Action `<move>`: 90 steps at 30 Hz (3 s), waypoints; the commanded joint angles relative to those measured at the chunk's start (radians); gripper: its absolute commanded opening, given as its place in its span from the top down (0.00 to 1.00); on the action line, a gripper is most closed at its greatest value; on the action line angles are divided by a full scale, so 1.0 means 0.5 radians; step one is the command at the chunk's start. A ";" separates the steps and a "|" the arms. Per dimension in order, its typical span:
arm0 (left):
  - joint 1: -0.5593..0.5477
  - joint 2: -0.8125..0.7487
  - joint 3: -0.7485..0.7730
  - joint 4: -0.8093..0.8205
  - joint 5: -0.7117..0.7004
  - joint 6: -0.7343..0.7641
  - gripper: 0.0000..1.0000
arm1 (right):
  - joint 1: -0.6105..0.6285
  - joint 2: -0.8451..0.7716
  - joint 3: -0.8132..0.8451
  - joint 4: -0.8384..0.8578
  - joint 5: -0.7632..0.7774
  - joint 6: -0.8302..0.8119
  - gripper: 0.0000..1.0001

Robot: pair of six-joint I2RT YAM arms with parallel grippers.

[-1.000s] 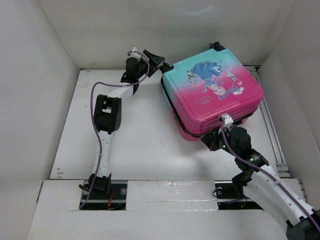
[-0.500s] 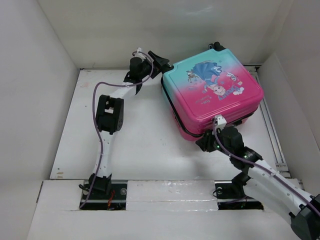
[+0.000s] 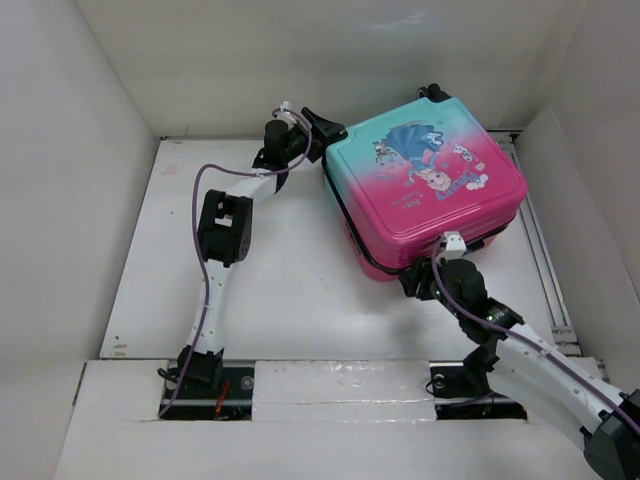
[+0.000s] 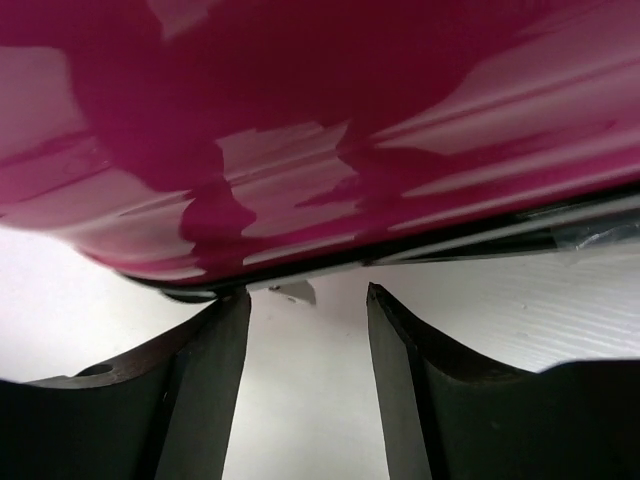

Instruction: Pack the luggage

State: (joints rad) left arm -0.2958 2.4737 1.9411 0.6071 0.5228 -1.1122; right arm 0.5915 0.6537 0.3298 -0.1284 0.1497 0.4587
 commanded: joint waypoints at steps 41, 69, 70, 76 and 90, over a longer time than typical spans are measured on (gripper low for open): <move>0.380 -0.912 -1.810 1.719 -0.230 -0.503 1.00 | -0.158 0.481 0.174 1.015 -0.234 -0.414 1.00; 0.227 -2.296 -2.807 0.553 -0.827 0.567 1.00 | 0.281 0.316 0.086 0.407 -0.619 -0.224 1.00; 0.196 -2.370 -2.842 0.529 -0.901 0.619 1.00 | 0.244 0.316 0.113 0.407 -0.640 -0.282 1.00; -0.463 -2.775 -2.861 0.148 -1.545 1.064 1.00 | -0.213 0.475 0.408 0.364 -0.827 -0.466 1.00; -1.252 -2.079 -2.745 0.464 -1.371 1.068 1.00 | -0.110 0.236 0.194 0.165 -0.984 -0.329 1.00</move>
State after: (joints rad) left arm -0.8913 1.3762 0.5098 0.7750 -0.2024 -0.5964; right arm 0.4549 0.8379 0.4290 -0.1020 -0.2642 0.2550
